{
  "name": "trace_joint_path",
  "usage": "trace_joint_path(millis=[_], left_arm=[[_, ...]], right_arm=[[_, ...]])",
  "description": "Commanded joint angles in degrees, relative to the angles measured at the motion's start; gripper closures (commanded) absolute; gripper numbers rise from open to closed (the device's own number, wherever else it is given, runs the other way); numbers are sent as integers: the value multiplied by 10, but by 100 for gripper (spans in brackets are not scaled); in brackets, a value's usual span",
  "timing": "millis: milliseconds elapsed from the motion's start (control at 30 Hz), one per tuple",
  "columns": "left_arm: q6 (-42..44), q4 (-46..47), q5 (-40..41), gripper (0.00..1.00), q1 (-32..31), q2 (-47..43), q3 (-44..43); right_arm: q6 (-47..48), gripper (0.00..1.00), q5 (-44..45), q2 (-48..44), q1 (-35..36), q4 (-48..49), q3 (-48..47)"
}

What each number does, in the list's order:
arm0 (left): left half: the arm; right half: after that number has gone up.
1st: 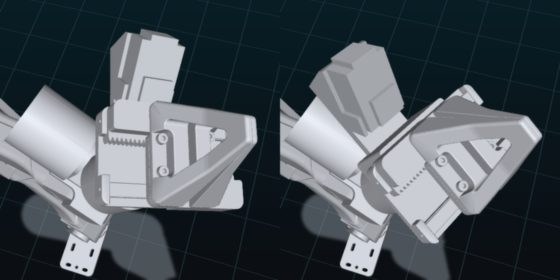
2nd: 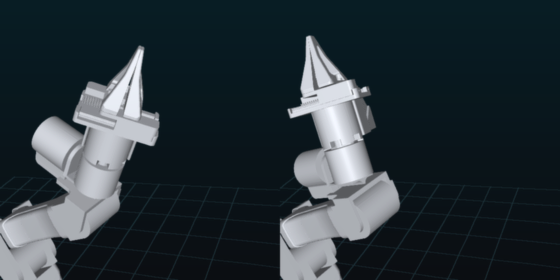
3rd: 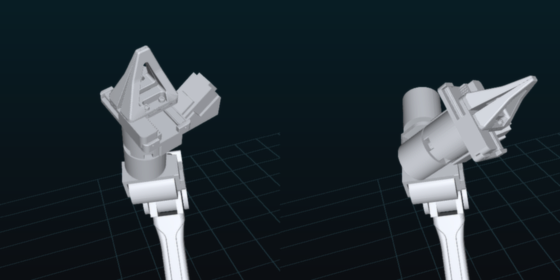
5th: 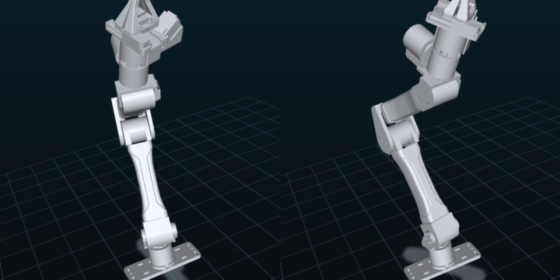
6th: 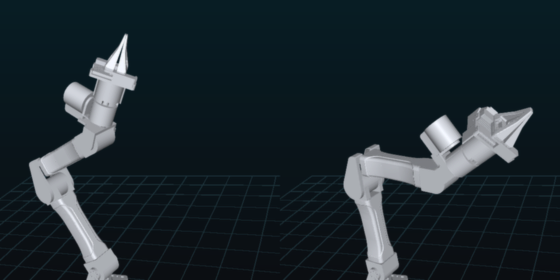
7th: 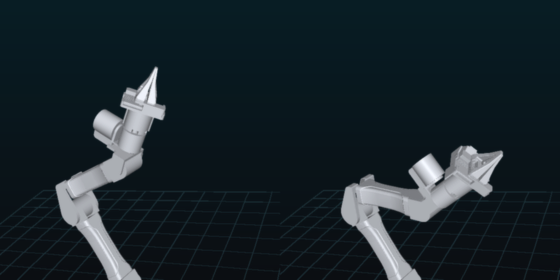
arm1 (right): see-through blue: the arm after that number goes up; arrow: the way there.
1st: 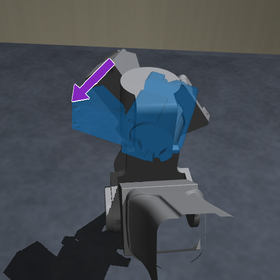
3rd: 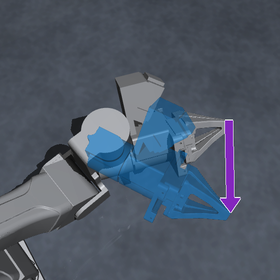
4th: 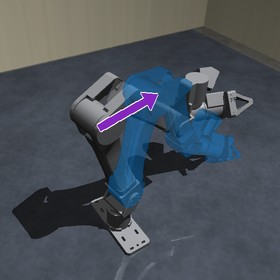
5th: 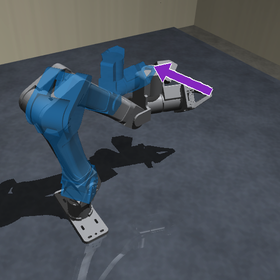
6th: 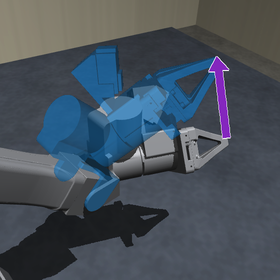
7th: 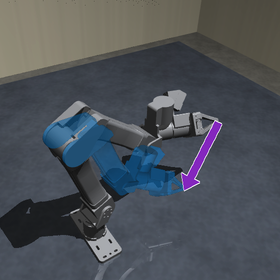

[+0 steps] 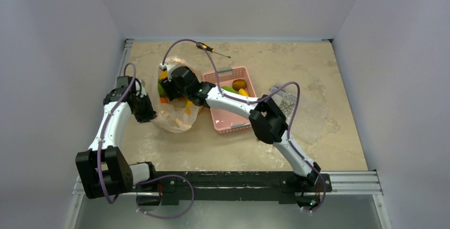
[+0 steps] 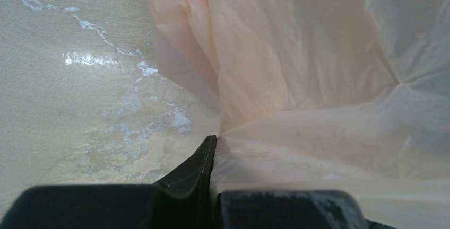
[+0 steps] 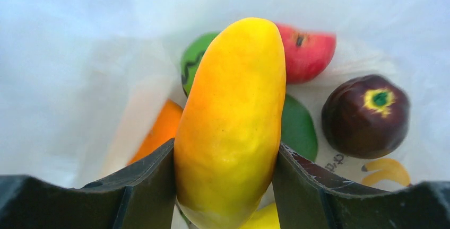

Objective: Take the fake fruits out of the plastic bag
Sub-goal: Take out the fake fruit from the plastic bag.

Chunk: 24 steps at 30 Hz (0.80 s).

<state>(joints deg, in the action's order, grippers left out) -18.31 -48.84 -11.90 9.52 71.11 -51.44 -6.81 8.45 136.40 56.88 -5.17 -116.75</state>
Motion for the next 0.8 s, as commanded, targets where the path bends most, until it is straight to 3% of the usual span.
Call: trace_joint_path(millis=[0, 400, 767], left_arm=[[2, 25, -48, 100, 18, -24, -14], [5, 35, -75, 100, 19, -47, -9], [-6, 45, -103, 100, 21, -62, -26]], right_arm=[[-34, 100, 11, -75, -1, 14, -4], [-65, 100, -17, -167, -1, 9, 101], [-98, 100, -137, -260, 0, 7, 228]])
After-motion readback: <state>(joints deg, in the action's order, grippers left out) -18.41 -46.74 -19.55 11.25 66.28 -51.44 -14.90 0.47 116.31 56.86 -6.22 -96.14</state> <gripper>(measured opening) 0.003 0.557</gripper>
